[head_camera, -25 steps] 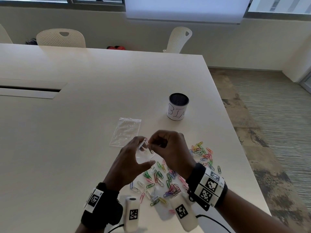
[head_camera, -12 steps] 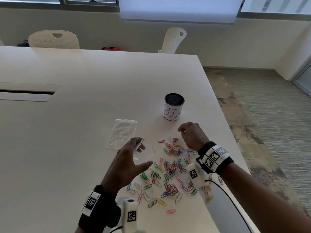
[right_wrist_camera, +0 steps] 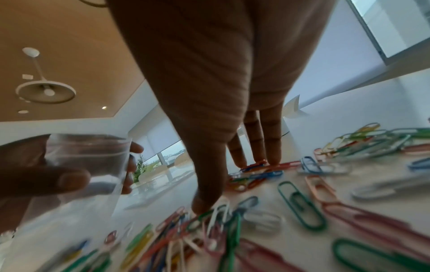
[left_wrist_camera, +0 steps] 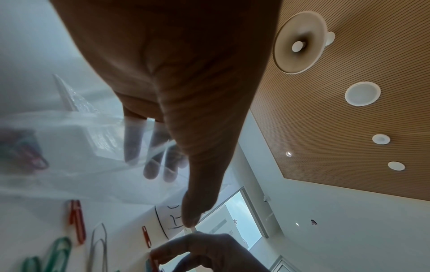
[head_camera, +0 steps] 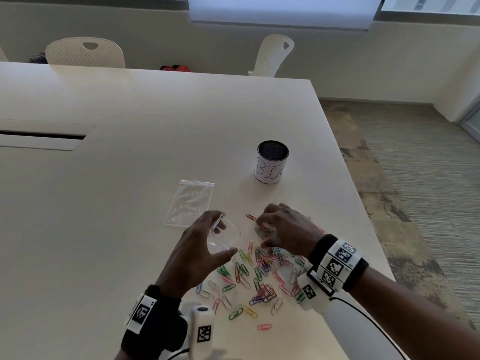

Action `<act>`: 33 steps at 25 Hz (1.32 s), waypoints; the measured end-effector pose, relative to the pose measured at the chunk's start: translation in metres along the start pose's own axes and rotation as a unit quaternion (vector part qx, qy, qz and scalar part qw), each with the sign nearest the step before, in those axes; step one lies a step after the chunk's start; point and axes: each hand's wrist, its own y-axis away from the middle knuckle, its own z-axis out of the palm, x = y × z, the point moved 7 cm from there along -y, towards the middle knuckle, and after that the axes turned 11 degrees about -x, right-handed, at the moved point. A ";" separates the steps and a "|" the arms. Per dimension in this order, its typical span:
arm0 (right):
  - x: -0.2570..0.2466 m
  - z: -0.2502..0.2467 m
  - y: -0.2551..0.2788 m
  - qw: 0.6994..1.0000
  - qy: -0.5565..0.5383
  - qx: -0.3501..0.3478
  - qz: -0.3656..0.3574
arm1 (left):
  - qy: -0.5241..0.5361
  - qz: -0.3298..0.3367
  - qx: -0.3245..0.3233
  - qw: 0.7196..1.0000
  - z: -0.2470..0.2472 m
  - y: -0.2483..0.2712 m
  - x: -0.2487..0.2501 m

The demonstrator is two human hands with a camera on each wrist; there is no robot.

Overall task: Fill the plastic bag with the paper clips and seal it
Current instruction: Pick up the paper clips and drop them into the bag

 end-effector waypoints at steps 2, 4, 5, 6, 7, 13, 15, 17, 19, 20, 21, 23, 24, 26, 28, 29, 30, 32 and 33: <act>-0.001 0.003 0.001 1.000 -0.004 0.020 -0.001 | -0.001 0.000 -0.001 1.000 0.001 0.000 0.001; -0.004 0.005 0.003 0.999 -0.012 0.046 -0.012 | -0.002 -0.002 -0.001 1.000 0.001 0.000 0.001; -0.006 0.005 0.004 0.998 -0.011 0.055 -0.017 | -0.003 -0.003 0.000 1.000 0.001 0.000 0.000; -0.008 0.004 0.006 0.998 -0.012 0.063 -0.022 | -0.005 -0.003 0.001 1.000 0.000 0.000 0.000; -0.010 0.003 0.007 0.997 -0.013 0.068 -0.027 | -0.006 -0.003 0.002 1.000 0.000 0.000 0.000; -0.020 0.000 0.006 0.998 0.014 0.051 -0.031 | -0.008 -0.004 0.003 1.000 0.001 0.000 0.001; -0.016 -0.003 0.005 0.998 -0.015 0.055 -0.023 | -0.008 -0.005 -0.001 1.000 0.002 0.000 0.001; -0.007 -0.009 0.008 0.993 -0.091 0.071 -0.013 | -0.008 -0.005 -0.002 1.000 0.004 0.001 0.001; 0.002 -0.013 0.012 0.976 -0.198 0.095 0.002 | -0.008 -0.003 -0.001 1.000 0.004 0.002 0.001; 0.005 -0.015 0.016 0.959 -0.261 0.105 0.008 | -0.007 -0.002 0.000 1.000 0.004 0.002 0.001; 0.005 -0.017 0.019 0.938 -0.327 0.115 0.010 | -0.005 -0.002 0.002 1.000 0.004 0.003 0.002; -0.003 -0.023 0.027 0.882 -0.450 0.138 -0.004 | -0.005 0.000 0.006 1.000 0.005 0.002 0.003; -0.010 -0.027 0.031 0.853 -0.501 0.147 -0.017 | -0.005 0.002 0.008 1.000 0.005 0.002 0.004; -0.027 -0.030 0.035 0.809 -0.565 0.162 -0.038 | -0.007 0.005 0.007 1.000 0.006 0.000 0.005; -0.045 -0.030 0.035 0.798 -0.576 0.168 -0.054 | -0.006 0.008 0.005 1.000 0.006 -0.001 0.006; -0.053 -0.029 0.035 0.802 -0.568 0.173 -0.058 | -0.005 0.009 0.004 1.000 0.006 -0.001 0.006; -0.060 -0.028 0.034 0.810 -0.555 0.180 -0.058 | -0.004 0.009 0.004 1.000 0.006 -0.001 0.006; -0.067 -0.028 0.033 0.835 -0.512 0.195 -0.053 | -0.006 0.007 0.005 1.000 0.005 0.000 0.005; -0.070 -0.029 0.033 0.851 -0.483 0.198 -0.054 | -0.007 0.007 0.006 1.000 0.005 0.000 0.005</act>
